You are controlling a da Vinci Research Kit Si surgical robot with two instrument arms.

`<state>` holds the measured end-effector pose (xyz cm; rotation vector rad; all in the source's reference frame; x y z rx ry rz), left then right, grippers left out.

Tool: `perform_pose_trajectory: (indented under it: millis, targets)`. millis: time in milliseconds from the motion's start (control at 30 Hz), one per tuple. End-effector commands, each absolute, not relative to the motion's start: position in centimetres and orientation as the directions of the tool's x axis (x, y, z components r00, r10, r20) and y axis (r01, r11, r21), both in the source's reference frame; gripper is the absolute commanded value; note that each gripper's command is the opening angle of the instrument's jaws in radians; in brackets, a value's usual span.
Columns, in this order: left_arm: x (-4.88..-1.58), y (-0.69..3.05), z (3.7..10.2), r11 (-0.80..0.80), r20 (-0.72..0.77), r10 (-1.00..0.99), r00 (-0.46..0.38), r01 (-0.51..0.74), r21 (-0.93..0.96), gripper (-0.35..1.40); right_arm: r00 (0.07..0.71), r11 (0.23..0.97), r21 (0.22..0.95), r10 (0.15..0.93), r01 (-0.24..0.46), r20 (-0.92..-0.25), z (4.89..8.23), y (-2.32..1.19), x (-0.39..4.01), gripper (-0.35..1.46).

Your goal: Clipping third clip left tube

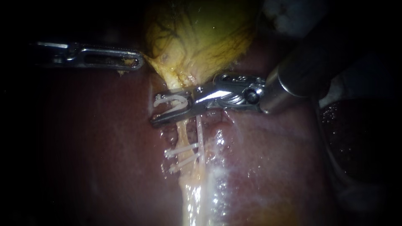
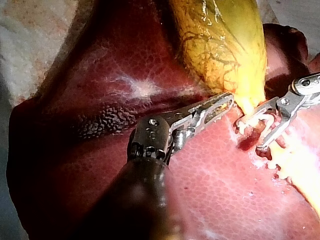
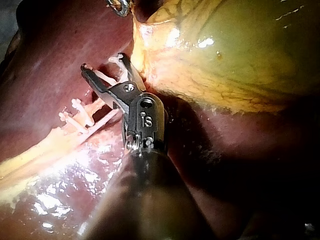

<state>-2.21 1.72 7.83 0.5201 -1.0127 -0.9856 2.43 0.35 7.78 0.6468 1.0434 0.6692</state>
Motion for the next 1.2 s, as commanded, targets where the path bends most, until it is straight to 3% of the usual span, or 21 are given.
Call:
perform_pose_trajectory:
  millis: [33, 533, 667, 867, 1200]
  targets:
    - [-2.21, 1.73, 7.83, 0.488, 0.46, -0.87, 0.176, 0.436, 0.756, -0.35, 0.348, 0.631, 0.753, 0.759, -0.187, -0.55, 7.77, 0.36, 2.43, 0.49]
    - [-2.18, 1.74, 7.82, 0.487, 0.458, -0.871, 0.178, 0.432, 0.759, -0.35, 0.304, 0.654, 0.755, 0.729, -0.047, -0.613, 7.07, 0.43, 2.25, 0.57]
    - [-2.14, 1.78, 7.79, 0.486, 0.458, -0.871, 0.176, 0.436, 0.757, -0.35, 0.322, 0.647, 0.762, 0.717, 0.019, -0.618, 6.93, 0.39, 2.16, 0.58]
    - [-2.1, 1.79, 7.78, 0.485, 0.457, -0.872, 0.176, 0.437, 0.757, -0.35, 0.34, 0.643, 0.761, 0.701, 0.079, -0.627, 6.87, 0.29, 1.96, 0.56]
    - [-2.09, 1.8, 7.77, 0.485, 0.457, -0.872, 0.176, 0.436, 0.758, -0.35, 0.353, 0.636, 0.765, 0.695, 0.104, -0.626, 7.02, 0.22, 1.75, 0.54]
